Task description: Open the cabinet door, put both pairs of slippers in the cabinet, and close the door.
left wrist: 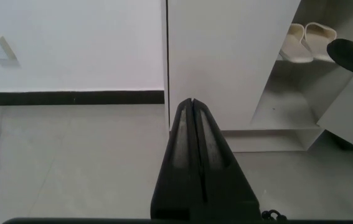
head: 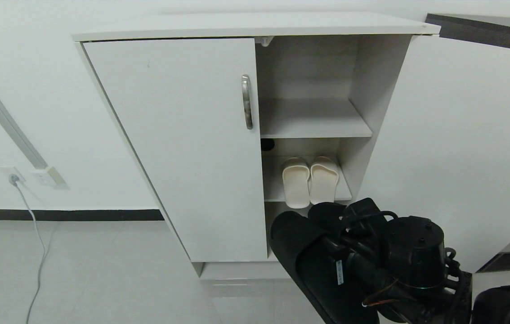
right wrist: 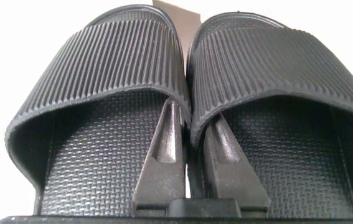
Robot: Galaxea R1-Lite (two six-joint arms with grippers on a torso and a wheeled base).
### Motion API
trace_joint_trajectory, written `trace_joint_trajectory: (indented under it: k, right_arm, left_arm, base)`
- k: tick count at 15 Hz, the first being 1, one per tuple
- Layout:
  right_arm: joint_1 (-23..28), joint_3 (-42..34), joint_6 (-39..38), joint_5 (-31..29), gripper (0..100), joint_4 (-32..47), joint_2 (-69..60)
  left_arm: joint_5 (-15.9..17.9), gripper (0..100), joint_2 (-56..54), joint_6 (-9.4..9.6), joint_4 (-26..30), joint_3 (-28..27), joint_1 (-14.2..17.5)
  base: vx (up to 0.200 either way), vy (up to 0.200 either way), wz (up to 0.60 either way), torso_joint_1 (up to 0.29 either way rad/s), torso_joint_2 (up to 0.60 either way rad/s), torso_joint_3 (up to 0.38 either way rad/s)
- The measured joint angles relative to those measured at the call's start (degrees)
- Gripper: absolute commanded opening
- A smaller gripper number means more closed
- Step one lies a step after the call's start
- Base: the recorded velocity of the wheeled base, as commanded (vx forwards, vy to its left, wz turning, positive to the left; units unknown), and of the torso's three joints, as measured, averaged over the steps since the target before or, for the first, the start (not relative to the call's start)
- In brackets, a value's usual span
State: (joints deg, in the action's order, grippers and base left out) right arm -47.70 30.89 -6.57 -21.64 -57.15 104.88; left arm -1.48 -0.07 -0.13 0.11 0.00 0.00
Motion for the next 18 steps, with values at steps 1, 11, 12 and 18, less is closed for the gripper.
trace_joint_trajectory:
  k: [1, 11, 12, 18]
  right_arm:
    - [0.0, -0.1, 0.0, 0.0, 0, 0.0, 0.0]
    - [0.4, -0.8, 3.1, -1.2, 0, -5.1, 0.7]
    - [0.2, 0.0, 3.1, -3.3, 0, -5.1, 1.0]
    - [-3.1, 11.7, -3.8, -16.5, 0, 10.6, 4.4]
  left_arm:
    - [0.0, 0, 0.0, -0.02, 0.0, 0.0, 0.0]
    - [0.0, 0, 0.0, 0.06, 0.0, 0.0, 0.0]
    - [0.0, 0, 0.0, 0.09, 0.0, 0.0, 0.0]
    - [0.0, 0, 0.0, 0.24, 0.0, 0.0, 0.0]
  base:
    - [0.0, 0.0, 0.0, 0.007, 0.06, 0.046]
    - [0.0, 0.0, 0.0, 0.0, 0.0, 0.0]
    - [0.0, 0.0, 0.0, 0.0, 0.0, 0.0]
    - [0.0, 0.0, 0.0, 0.0, 0.0, 0.0]
